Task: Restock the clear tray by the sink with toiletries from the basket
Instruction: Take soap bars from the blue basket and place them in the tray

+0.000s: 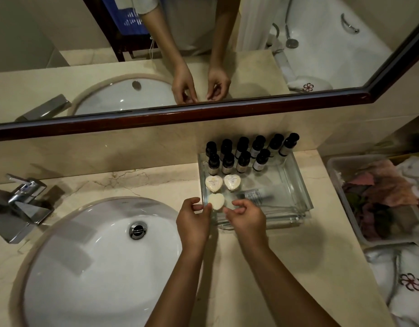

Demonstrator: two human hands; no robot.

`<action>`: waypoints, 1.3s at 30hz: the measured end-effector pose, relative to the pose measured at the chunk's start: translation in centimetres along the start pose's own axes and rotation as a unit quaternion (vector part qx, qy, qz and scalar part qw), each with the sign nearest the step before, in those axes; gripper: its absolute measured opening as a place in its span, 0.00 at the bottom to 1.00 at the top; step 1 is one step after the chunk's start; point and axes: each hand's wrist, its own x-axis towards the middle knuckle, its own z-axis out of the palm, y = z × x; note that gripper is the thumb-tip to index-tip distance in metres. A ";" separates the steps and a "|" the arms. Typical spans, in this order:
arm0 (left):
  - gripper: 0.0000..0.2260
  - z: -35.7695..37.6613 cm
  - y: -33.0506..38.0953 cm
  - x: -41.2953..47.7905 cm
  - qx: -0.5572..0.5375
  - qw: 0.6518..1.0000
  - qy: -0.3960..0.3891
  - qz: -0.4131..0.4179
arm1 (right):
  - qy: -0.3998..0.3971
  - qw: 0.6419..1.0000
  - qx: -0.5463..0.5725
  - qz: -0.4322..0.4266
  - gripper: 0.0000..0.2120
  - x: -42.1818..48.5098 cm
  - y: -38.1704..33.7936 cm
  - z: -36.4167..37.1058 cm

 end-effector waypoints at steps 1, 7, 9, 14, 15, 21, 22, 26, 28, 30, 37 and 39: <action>0.12 -0.3 0.0 -0.3 -0.002 1.000 0.003 0.000 | 0.002 1.000 0.005 0.005 0.11 -0.2 -0.1 -0.5; 0.08 -4.1 -0.1 -2.6 -0.012 1.000 0.023 0.006 | -0.030 0.999 -0.010 -0.019 0.04 -1.2 -1.6 -5.4; 0.07 -6.1 -0.2 -3.7 0.010 0.999 0.026 0.017 | -0.044 0.996 -0.056 -0.060 0.05 -1.8 -2.7 -7.7; 0.04 -11.1 -0.4 -6.8 0.025 0.998 0.047 0.025 | -0.093 0.943 -0.223 -0.231 0.07 -3.3 -6.2 -10.7; 0.04 -12.0 -0.6 -7.7 0.013 0.998 0.060 0.019 | -0.112 0.932 -0.235 -0.252 0.07 -3.7 -6.8 -10.5; 0.05 -17.6 -5.0 -14.9 -0.047 0.989 0.137 -0.032 | -0.228 0.875 -0.248 -0.348 0.05 -8.7 -9.6 -5.7; 0.05 -18.6 -6.1 -16.2 -0.054 0.987 0.145 -0.043 | -0.247 0.866 -0.248 -0.356 0.06 -9.9 -9.9 -4.8; 0.05 -23.6 -11.4 -23.3 -0.093 0.959 0.248 -0.099 | -0.356 0.813 -0.246 -0.391 0.06 -16.6 -10.2 -0.9; 0.04 -25.8 -13.5 -27.0 -0.115 0.937 0.307 -0.122 | -0.400 0.785 -0.244 -0.404 0.05 -20.0 -10.1 0.5; 0.05 -27.5 -15.4 -31.3 -0.141 0.911 0.362 -0.138 | -0.447 0.751 -0.244 -0.421 0.05 -24.1 -9.8 1.7; 0.04 -30.2 -22.3 -46.9 -0.194 0.839 0.476 -0.180 | -0.582 0.612 -0.233 -0.483 0.04 -41.1 -6.7 3.2; 0.06 -30.7 -25.0 -52.6 -0.204 0.811 0.513 -0.196 | -0.617 0.569 -0.220 -0.498 0.04 -47.0 -4.5 3.0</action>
